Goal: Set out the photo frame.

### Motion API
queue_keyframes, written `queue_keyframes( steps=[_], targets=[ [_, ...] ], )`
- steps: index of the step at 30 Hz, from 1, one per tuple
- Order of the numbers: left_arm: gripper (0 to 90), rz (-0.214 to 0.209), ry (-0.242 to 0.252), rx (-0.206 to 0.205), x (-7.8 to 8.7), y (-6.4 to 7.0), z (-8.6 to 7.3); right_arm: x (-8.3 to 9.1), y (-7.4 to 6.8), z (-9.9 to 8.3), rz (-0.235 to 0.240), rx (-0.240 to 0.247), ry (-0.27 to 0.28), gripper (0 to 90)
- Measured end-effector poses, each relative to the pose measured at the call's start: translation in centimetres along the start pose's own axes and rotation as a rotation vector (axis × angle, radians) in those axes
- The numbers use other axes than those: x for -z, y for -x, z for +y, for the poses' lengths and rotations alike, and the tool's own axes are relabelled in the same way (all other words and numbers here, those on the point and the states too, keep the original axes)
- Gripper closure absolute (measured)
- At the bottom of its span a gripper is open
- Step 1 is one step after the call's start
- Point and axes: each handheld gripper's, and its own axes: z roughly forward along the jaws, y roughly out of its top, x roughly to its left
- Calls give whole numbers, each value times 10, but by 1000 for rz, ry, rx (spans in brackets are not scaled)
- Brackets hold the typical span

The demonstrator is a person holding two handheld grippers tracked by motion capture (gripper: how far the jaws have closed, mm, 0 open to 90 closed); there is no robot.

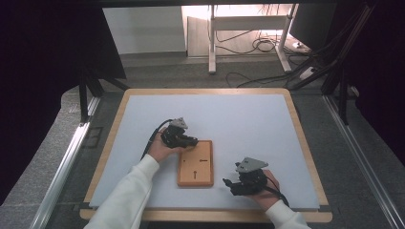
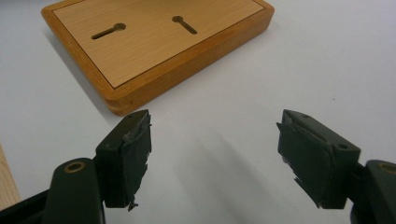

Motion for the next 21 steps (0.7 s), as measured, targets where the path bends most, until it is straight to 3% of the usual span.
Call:
queue_keyframes(
  steps=[11, 21],
  targets=[
    [830, -21, -3, 17, 0, -2, 0, -8, -13, 6, 21, 49, -11, 224],
    [832, 37, 13, 6, -1, 5, -1, -7, -12, 5, 19, 52, -13, 224]
  ],
)
